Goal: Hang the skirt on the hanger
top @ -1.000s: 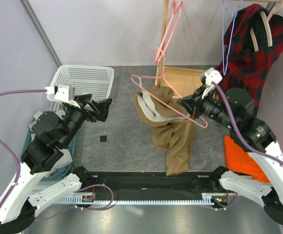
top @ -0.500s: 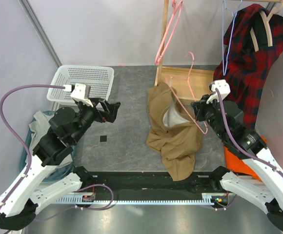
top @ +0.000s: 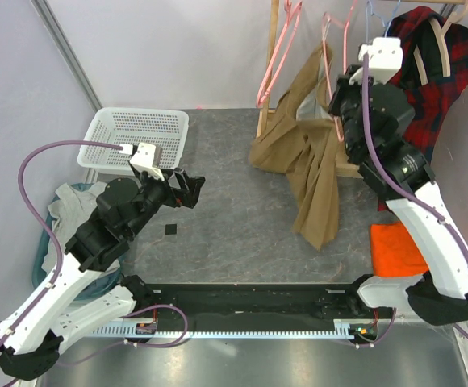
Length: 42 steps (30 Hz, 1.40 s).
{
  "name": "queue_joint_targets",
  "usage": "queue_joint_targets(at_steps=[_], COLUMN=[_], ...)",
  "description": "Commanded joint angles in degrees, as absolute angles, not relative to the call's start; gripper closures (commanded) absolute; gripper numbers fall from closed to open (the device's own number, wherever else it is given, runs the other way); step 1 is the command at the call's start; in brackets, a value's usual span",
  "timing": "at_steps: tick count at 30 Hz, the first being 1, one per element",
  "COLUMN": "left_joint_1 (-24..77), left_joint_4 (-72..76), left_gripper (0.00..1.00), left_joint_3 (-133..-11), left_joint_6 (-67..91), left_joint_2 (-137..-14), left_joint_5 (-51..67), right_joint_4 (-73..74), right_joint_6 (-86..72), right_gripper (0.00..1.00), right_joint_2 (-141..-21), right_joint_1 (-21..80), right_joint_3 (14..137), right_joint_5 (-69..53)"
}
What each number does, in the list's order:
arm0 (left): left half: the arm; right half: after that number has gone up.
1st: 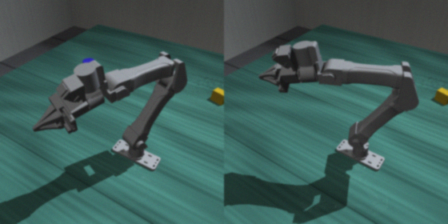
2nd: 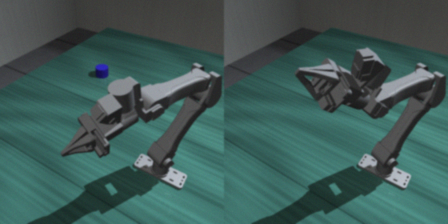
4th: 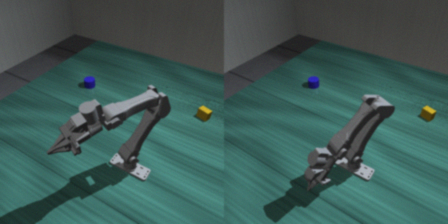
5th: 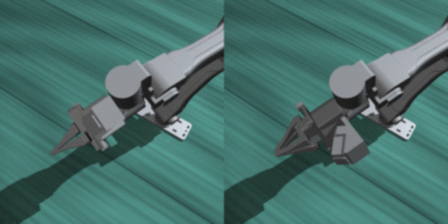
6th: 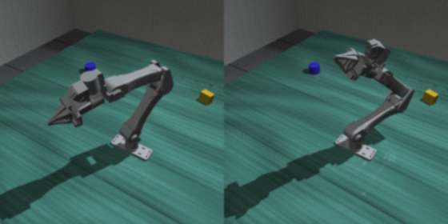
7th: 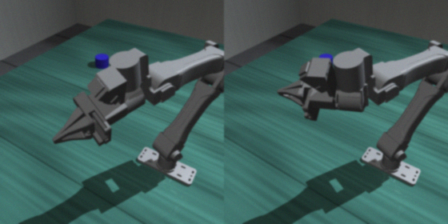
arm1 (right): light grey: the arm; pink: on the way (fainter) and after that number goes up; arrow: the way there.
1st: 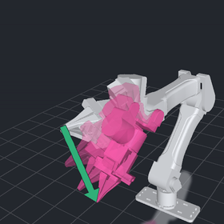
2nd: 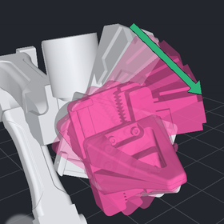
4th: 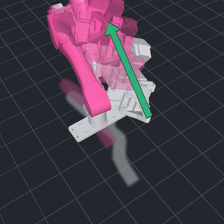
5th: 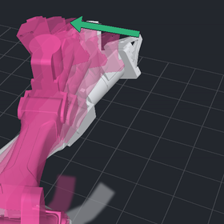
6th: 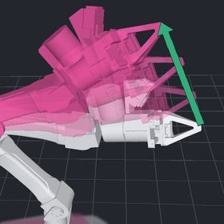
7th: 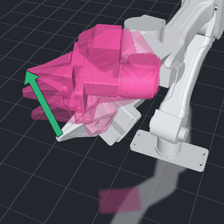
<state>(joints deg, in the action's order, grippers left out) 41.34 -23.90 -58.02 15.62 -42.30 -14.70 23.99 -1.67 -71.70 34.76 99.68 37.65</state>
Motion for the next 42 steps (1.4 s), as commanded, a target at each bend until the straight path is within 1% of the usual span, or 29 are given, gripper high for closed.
queue_joint_targets(at_steps=[1,6,8,15,19,24,25,28,29,31,32,35,36,39,42], left_joint_1=[41.4,41.4,41.4,41.31,41.4,41.4,41.4,41.4,41.4,41.4,41.4,41.4,41.4,41.4,41.4], left_joint_4=[-21.71,-21.8,-21.88,-22.32,-22.76,-23.29,-23.47,-24.17,-24.52,-25.13,-25.57,-27.59,-28.55,-30.31,-30.93], left_gripper=[0.01,0.01,0.01,0.0,0.0,0.01,0.0,0.0,0.0,0.0,0.0,0.0,0.0,0.0,0.0], left_joint_3=[-57.57,-57.31,-57.13,-56.08,-56.08,-55.9,-55.9,-55.81,-55.81,-55.55,-55.55,-55.11,-54.85,-54.14,-53.0], left_joint_6=[16.61,16.7,16.87,18.02,18.28,19.16,19.42,20.3,20.82,21.62,22.23,23.9,24.34,26.01,27.51], left_joint_2=[-41.92,-41.84,-41.4,-41.4,-42.01,-42.98,-43.15,-43.42,-43.33,-43.24,-43.24,-43.07,-42.98,-42.37,-41.4], left_joint_5=[-14.85,-14.68,-14.59,-14.85,-15.73,-16.96,-17.14,-17.58,-17.75,-19.24,-20.03,-23.2,-24.25,-25.22,-25.05], right_joint_4=[12.75,7.48,7.82,6.67,8.79,8.79,8.88,10.37,11.59,12.83,14.49,18.71,20.03,28.02,31.46], right_joint_6=[4.65,4.92,3.96,0.18,-2.98,-4.92,-5.44,-5.97,-6.32,-6.59,-6.59,-7.2,-7.29,-8.69,-10.89], right_gripper=[1.0,1.0,1.0,1.0,1.0,1.0,0.97,0.49,0.25,0.09,0.02,0.02,0.02,0.02,0.02], right_joint_2=[-75.75,-81.89,-84.63,-93.95,-94.49,-90.18,-89.65,-87.81,-86.93,-85.79,-84.65,-81.66,-80.69,-77.0,-71.3], right_joint_1=[32.0,26.3,24.71,16.7,14.59,14.06,14.15,13.97,14.06,13.89,13.89,13.89,13.89,13.97,13.97], right_joint_3=[106.61,108.01,110.55,113.81,111.37,103.19,102.57,101.69,102.21,103.35,103.88,105.03,104.86,103.02,93.89], right_joint_5=[40.17,29.82,28.05,18.47,14.07,12.39,12.22,13.18,13.71,14.41,14.24,11.7,8.99,5.9,3.08])
